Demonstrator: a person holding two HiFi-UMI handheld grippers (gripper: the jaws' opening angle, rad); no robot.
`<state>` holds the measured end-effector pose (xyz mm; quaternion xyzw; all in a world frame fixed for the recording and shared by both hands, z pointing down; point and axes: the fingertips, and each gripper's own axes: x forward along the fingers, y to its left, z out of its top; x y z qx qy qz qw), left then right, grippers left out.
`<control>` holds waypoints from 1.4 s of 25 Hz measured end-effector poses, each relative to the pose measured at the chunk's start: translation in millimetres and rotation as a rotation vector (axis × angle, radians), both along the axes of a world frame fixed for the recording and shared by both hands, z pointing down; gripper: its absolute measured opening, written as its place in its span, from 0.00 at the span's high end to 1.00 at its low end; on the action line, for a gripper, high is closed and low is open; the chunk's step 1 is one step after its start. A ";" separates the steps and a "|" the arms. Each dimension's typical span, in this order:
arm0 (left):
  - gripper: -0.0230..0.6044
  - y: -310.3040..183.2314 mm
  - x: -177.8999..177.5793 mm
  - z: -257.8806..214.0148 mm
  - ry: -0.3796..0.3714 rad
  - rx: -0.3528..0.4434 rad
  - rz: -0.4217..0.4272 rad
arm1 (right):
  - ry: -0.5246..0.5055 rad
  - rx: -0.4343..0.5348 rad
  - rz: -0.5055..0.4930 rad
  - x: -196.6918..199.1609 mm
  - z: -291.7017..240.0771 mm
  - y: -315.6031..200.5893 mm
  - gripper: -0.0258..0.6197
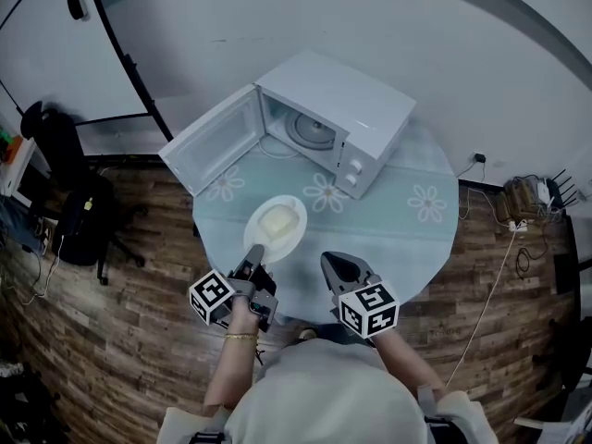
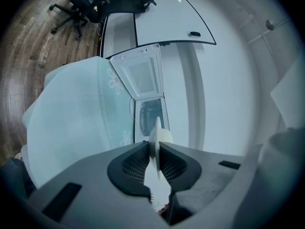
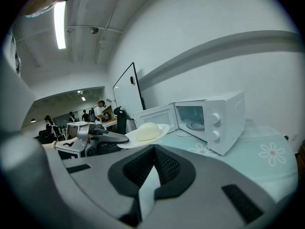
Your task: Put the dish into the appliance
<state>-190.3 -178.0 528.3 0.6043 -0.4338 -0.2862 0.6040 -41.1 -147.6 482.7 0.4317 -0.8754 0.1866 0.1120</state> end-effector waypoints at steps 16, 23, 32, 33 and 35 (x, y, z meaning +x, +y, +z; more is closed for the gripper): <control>0.89 -87.7 6.2 13.2 0.008 -0.007 0.003 | 0.012 -0.014 -0.028 -1.0 7.1 -51.7 0.95; 0.89 -140.3 13.3 23.7 0.013 -0.016 0.007 | 0.013 -0.026 -0.039 2.8 12.4 -86.5 0.95; 0.89 -202.4 26.4 46.7 0.024 -0.046 0.013 | 0.019 -0.058 -0.046 12.4 28.7 -119.9 0.95; 0.89 -209.1 28.2 49.9 0.022 -0.050 0.014 | 0.018 -0.063 -0.048 13.3 30.3 -122.6 0.95; 0.89 -222.3 32.2 56.5 0.019 -0.058 0.016 | 0.017 -0.070 -0.050 15.2 33.9 -127.9 0.95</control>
